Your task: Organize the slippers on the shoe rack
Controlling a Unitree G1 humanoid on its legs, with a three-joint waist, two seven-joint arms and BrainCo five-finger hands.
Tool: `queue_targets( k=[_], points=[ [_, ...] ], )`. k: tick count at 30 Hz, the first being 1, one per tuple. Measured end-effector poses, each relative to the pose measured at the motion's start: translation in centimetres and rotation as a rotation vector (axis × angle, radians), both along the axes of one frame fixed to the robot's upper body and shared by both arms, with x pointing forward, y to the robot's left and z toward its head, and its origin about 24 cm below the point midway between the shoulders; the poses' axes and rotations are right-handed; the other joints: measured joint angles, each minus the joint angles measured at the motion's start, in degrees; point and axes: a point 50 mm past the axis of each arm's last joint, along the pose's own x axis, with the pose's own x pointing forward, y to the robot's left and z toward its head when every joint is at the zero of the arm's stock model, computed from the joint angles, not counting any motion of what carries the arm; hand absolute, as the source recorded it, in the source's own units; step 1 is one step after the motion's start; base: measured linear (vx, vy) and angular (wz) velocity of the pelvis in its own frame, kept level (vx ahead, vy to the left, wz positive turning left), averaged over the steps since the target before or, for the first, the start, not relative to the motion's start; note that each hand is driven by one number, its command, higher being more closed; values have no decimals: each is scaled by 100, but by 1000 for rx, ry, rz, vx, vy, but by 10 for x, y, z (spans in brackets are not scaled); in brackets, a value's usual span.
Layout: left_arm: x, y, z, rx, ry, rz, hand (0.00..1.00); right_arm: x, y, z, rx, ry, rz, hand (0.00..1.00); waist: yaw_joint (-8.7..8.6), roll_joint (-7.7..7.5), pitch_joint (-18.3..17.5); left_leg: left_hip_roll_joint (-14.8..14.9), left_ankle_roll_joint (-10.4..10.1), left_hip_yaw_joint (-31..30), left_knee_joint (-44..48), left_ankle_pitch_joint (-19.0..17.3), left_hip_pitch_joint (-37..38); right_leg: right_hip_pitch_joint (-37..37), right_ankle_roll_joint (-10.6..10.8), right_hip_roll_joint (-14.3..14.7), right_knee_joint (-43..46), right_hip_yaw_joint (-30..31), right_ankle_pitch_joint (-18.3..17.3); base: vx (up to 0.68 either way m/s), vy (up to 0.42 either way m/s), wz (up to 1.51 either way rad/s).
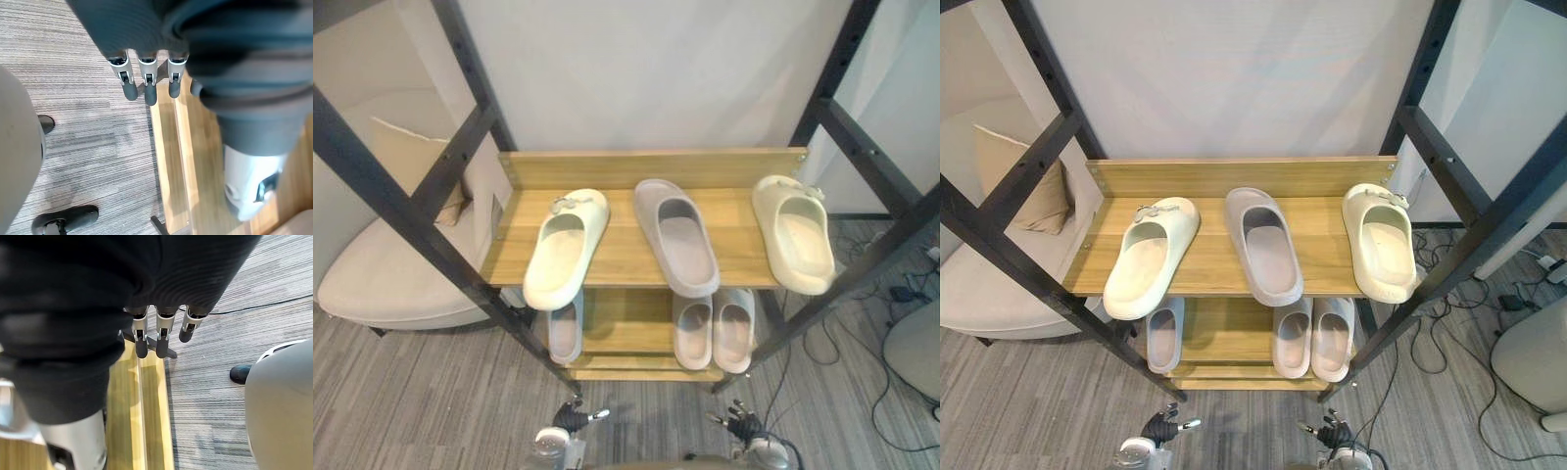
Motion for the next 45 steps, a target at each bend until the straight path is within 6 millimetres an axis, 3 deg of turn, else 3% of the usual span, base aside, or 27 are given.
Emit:
queue_targets(
  k=[6, 16, 27, 37, 45],
  points=[
    [0, 4, 0, 19, -2, 1, 0, -2, 15, 10, -5, -91, 82, 0, 29, -142, -57, -145, 1, 12, 81, -1, 2, 52, 49, -126, -140, 147, 96, 10, 86, -8],
    [-1, 2, 0, 47, -3, -56, 0, 1, 23, 73, -87, -428, 175, 0, -77, -287, -53, -111, 1, 77, 74, -1, 11, 18, 37, -73, -246, 294, 158, -14, 11, -9],
    [-3, -6, 0, 53, -6, -144, 0, 23, 20, 146, -204, -768, 157, 0, -242, -247, -30, 7, 1, 170, -31, -1, -72, -210, 6, 77, -254, 480, 234, -75, -4, -8],
    [-4, -12, -1, 49, -9, -200, 0, 37, 21, 208, -302, -1048, 203, 0, -254, -32, -44, 225, -12, 137, -431, -6, -79, -304, -101, 337, -456, 449, 524, -114, -21, 2],
    [-5, -12, -1, 38, -6, -213, 0, 52, 21, 236, -343, -1204, 250, 0, -252, -16, -60, 252, -100, 43, -530, 59, -82, -300, -111, 347, -498, 425, 618, -66, -13, 2]
  ],
)
